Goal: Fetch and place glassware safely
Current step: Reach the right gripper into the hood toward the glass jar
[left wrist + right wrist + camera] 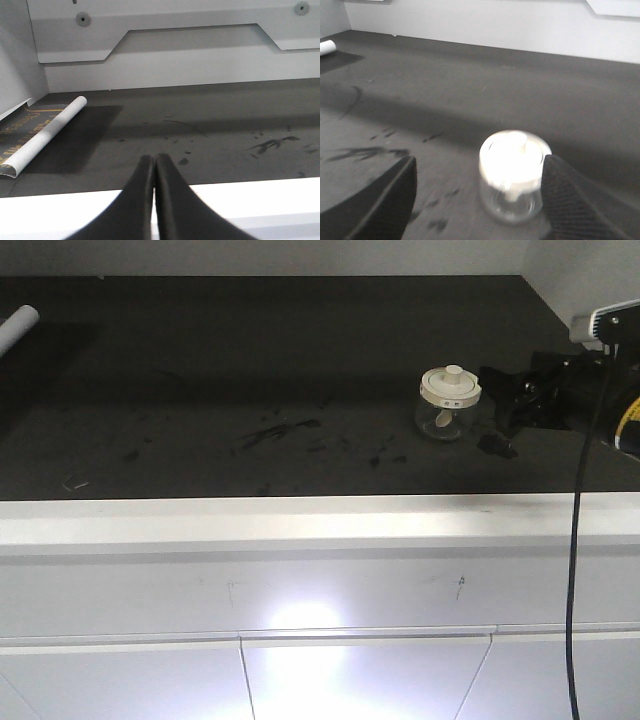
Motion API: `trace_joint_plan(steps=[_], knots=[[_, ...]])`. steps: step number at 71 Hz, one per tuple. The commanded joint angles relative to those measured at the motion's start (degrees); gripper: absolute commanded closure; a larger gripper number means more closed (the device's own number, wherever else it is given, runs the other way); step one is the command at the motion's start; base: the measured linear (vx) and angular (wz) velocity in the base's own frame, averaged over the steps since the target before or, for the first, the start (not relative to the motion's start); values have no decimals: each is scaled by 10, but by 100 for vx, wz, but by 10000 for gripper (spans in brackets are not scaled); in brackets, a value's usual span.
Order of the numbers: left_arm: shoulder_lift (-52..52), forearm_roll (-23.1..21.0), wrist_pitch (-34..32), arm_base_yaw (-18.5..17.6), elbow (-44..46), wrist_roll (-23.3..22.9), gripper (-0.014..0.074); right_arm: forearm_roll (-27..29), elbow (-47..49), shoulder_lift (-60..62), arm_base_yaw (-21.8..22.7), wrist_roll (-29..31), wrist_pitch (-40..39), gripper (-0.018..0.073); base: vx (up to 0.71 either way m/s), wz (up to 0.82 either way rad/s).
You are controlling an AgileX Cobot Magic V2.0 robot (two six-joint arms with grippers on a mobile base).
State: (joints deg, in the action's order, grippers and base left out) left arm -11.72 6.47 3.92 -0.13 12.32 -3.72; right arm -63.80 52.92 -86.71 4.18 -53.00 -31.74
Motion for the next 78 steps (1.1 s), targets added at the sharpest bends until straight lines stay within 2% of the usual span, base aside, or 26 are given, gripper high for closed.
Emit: trace_joint_plan(steps=[1, 14, 31, 53, 78], knots=[[-3, -6, -39, -1, 15, -5, 603, 23, 57, -27, 1, 28, -43, 54, 0, 0], [-3, -6, -39, -1, 15, -5, 603, 38, 137, -119, 1, 40, -90, 59, 0, 0], [-3, -6, -39, -1, 15, -5, 603, 99, 214, -212, 1, 109, -114, 67, 0, 0], [-3, -6, -39, -1, 15, -5, 603, 100, 305, -293, 1, 114, -132, 67, 0, 0], [-3, -6, -39, -1, 15, -5, 603, 61, 312, -314, 0, 111, -143, 67, 0, 0]])
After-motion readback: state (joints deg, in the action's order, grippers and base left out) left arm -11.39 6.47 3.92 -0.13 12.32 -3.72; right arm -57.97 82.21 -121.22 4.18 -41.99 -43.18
